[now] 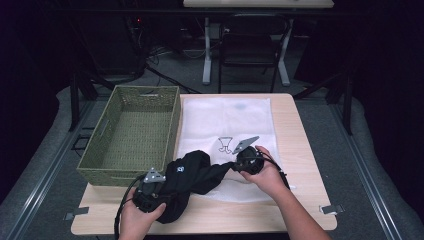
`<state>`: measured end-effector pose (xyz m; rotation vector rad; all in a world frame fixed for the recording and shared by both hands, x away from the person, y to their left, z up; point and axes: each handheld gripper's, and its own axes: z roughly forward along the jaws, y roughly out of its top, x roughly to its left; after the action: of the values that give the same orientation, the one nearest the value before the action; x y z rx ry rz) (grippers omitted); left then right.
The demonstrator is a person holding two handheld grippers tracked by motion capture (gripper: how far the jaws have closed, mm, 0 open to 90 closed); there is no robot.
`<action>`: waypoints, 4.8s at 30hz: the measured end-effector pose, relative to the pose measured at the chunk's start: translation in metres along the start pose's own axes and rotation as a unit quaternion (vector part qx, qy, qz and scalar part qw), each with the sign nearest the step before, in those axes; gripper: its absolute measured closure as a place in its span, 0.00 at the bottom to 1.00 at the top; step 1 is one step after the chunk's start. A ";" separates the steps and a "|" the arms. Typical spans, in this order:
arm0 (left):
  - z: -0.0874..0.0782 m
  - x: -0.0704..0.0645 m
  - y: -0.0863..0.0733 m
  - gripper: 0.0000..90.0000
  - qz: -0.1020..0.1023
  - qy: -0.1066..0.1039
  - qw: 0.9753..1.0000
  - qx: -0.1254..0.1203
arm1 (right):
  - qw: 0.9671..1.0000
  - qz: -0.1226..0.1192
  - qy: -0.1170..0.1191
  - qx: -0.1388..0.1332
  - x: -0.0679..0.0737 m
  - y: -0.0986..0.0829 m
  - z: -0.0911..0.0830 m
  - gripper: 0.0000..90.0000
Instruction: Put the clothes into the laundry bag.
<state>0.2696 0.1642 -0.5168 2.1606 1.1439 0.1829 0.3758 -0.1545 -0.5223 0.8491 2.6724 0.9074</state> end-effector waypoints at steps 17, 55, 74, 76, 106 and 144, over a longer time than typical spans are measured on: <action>-0.017 -0.008 -0.004 0.84 0.010 -0.001 1.000 0.001 | 1.000 -0.004 0.003 -0.018 -0.007 0.014 -0.006 0.97; -0.040 -0.068 0.041 0.84 0.107 -0.046 0.993 0.001 | 0.998 0.017 0.018 -0.064 -0.014 0.030 -0.014 0.97; 0.009 -0.093 0.048 0.84 0.132 -0.075 0.988 0.019 | 0.996 0.015 0.008 -0.082 -0.009 0.032 -0.013 0.97; 0.011 -0.093 0.049 0.84 0.133 -0.077 0.988 0.019 | 0.996 0.013 0.008 -0.085 -0.010 0.032 -0.015 0.97; 0.060 -0.056 0.083 0.84 0.057 -0.084 0.994 0.028 | 0.994 0.015 0.008 -0.107 -0.009 0.033 -0.028 0.97; 0.106 -0.034 0.100 0.82 -0.009 -0.035 0.998 0.050 | 0.993 0.014 0.010 -0.120 -0.007 0.033 -0.036 0.97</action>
<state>0.3611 0.0468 -0.5290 2.2244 1.1535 0.0416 0.3840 -0.1554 -0.4738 0.8276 2.5052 1.2183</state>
